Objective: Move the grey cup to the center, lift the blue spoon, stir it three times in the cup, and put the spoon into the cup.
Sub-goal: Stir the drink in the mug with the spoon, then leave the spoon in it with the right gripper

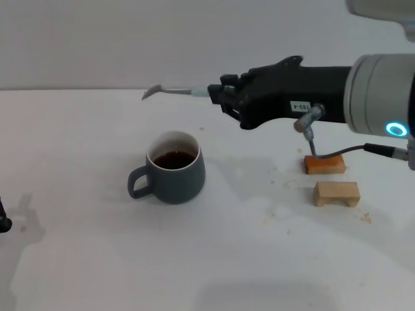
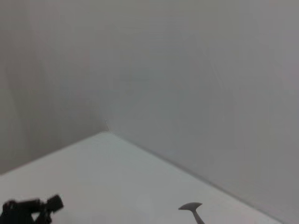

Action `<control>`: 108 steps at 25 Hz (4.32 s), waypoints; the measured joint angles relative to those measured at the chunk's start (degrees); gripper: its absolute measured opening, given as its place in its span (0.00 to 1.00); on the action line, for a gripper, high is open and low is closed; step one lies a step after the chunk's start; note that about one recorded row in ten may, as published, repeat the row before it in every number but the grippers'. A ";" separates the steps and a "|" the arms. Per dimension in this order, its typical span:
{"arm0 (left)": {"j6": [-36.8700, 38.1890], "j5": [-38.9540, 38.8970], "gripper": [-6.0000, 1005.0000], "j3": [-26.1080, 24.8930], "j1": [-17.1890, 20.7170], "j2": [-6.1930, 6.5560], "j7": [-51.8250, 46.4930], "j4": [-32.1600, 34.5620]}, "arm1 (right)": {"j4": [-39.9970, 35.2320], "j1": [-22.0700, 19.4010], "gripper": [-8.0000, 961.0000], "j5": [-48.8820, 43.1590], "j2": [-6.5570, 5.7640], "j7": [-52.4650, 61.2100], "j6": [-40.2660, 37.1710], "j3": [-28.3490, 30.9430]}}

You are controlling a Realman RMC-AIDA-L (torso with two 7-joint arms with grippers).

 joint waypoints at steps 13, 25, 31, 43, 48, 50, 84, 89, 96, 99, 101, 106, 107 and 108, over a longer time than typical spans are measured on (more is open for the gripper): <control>-0.11 0.00 0.00 -0.07 0.24 -0.10 0.00 0.15 | -1.93 3.06 0.20 -8.31 0.10 3.05 5.74 -0.17; -0.27 -0.01 0.00 -0.09 -0.08 -0.10 0.00 0.20 | -5.57 3.17 0.20 -8.50 0.20 3.05 4.14 -2.45; -0.28 0.00 0.00 -0.09 -0.09 -0.10 0.00 0.38 | -8.91 3.70 0.21 -8.51 0.21 2.72 2.07 -3.55; -0.05 0.00 0.00 -0.09 0.19 -0.10 0.00 0.45 | -15.40 6.10 0.21 -8.05 0.23 2.62 -1.32 -6.59; -0.01 -0.01 0.00 -0.09 0.39 -0.07 0.00 0.52 | -18.18 7.75 0.22 -7.95 0.29 2.60 -2.55 -7.53; -0.01 0.00 0.00 -0.09 0.44 -0.04 0.00 0.54 | -18.99 8.27 0.22 -7.92 0.29 2.61 -3.09 -7.76; -0.22 0.00 0.00 -0.09 0.09 -0.01 -0.54 2.21 | -26.34 11.63 0.24 -8.29 0.11 2.94 -6.94 -6.20; -0.25 0.00 0.00 -0.08 0.14 -0.01 -0.54 2.20 | -25.20 11.22 0.24 -7.90 0.28 3.01 -5.40 -7.08; -0.19 0.00 0.00 -0.06 0.18 -0.01 -0.53 2.20 | -24.13 11.32 0.24 -7.75 0.35 3.65 -5.05 -9.75; -0.12 0.00 0.00 -0.01 0.17 -0.04 -0.53 2.20 | -24.95 12.15 0.25 -7.73 0.37 3.66 -5.87 -10.23; -0.02 0.00 0.00 0.00 0.13 -0.08 -0.53 2.17 | -25.83 12.80 0.25 -7.71 0.38 3.67 -6.60 -10.29; 0.01 0.00 0.00 0.00 0.12 -0.09 -0.53 2.12 | -29.08 14.86 0.25 -7.70 0.38 3.69 -9.24 -10.34; 0.03 0.00 0.00 0.01 0.10 -0.10 -0.53 2.11 | -30.62 15.73 0.25 -7.73 0.35 3.69 -10.14 -10.32; 0.04 0.00 0.00 0.00 0.10 -0.10 -0.53 2.11 | -30.62 15.73 0.25 -7.73 0.35 3.69 -10.14 -10.32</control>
